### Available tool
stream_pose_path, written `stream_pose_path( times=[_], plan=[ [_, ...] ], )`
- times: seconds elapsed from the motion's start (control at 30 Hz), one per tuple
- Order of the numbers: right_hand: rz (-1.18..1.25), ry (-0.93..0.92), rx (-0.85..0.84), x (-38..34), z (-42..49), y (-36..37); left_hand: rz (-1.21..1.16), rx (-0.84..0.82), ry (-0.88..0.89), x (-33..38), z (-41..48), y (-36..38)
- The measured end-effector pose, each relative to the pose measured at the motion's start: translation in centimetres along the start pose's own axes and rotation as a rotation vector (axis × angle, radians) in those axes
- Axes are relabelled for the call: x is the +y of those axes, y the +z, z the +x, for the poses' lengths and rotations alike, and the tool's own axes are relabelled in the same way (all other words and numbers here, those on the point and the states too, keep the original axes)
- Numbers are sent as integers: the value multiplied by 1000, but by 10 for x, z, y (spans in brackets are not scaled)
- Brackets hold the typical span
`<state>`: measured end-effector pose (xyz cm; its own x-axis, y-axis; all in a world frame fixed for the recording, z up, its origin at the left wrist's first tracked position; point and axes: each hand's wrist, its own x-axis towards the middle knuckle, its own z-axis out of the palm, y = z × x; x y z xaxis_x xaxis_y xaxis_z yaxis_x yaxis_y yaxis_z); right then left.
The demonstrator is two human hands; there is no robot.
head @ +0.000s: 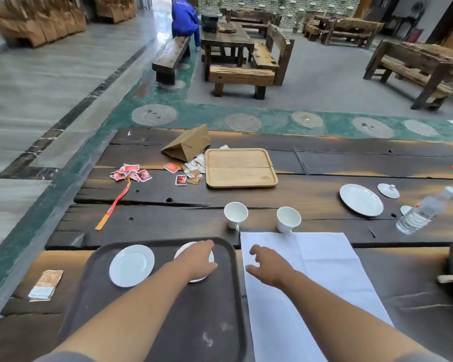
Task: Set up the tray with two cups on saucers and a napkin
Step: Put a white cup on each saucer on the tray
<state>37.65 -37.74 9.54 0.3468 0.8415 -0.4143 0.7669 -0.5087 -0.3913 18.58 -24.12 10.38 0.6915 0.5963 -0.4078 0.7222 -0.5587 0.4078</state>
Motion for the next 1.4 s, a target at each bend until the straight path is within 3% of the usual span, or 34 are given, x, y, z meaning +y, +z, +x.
stream_pose_path(
  times=[0.37,0.6,0.97,1.4],
  plan=[
    [33,-32,-25,29,31,-14,5,9,-46,21,29,7],
    [186,4,-8,35,63,-15,-66,-15,-71,16,61,5],
    [485,95,-36,45,119,-22,-303,1,-148,3,121,29],
    [701,8,-208,55,186,-37,-651,107,-131,-6,171,37]
  ],
)
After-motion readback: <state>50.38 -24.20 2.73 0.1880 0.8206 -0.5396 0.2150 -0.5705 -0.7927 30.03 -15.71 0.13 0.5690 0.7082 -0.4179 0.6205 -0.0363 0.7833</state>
